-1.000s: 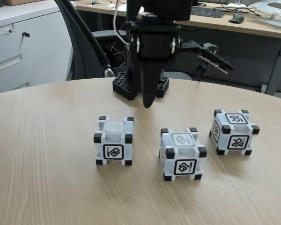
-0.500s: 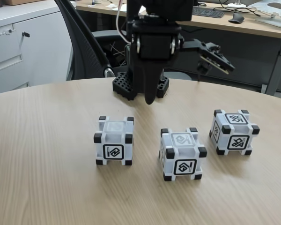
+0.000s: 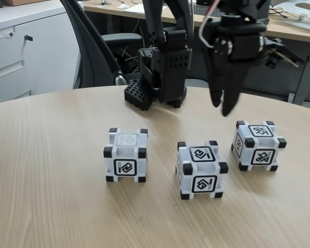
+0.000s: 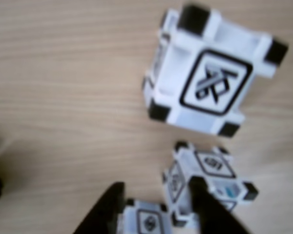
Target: Stack cubes from left to right.
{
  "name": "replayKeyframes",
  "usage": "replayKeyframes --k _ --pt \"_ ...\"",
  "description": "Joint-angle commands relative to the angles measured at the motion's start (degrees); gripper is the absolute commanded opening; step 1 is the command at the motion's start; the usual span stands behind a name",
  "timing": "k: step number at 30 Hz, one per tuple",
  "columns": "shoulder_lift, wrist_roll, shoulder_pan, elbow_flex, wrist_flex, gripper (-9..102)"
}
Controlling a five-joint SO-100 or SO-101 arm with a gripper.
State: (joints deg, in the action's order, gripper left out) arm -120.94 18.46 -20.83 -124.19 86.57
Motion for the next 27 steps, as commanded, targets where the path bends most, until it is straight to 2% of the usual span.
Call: replayKeyframes --k 1,9,27 --pt "-0.2 1.1 -2.4 2.7 -0.3 23" --pt "0.3 4.5 -3.1 2.9 -0.5 49" --pt "18.0 6.2 -3.1 3.0 -12.7 47"
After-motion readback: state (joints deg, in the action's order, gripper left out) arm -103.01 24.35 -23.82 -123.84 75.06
